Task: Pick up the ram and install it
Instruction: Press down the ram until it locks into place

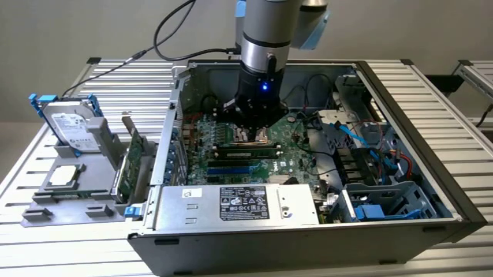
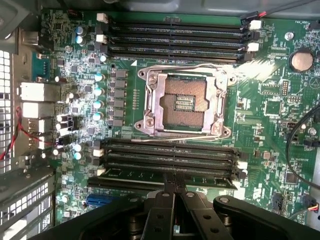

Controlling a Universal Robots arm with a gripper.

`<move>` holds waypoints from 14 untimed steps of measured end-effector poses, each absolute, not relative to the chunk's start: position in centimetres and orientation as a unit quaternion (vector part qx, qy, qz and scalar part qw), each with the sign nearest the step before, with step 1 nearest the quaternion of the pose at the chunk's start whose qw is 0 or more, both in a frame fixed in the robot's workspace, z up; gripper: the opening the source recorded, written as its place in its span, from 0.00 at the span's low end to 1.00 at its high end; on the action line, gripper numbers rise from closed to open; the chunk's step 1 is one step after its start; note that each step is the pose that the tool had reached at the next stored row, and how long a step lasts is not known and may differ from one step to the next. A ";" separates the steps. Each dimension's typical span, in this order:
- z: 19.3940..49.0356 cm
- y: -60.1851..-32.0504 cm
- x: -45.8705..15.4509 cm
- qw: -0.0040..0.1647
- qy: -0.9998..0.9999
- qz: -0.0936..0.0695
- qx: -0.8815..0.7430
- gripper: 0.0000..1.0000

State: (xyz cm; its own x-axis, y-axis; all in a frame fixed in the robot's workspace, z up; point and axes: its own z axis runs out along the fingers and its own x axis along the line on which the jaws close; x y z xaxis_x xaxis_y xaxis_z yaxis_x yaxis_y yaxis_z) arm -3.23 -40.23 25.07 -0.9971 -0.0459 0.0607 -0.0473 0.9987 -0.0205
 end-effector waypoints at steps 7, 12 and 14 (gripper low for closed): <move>25.4 -41.5 -3.2 0.030 -0.999 0.011 0.020 0.11; 25.4 -41.8 -3.2 0.030 -0.999 0.010 0.020 0.11; 25.4 -41.8 -3.2 0.030 -0.999 0.010 0.020 0.11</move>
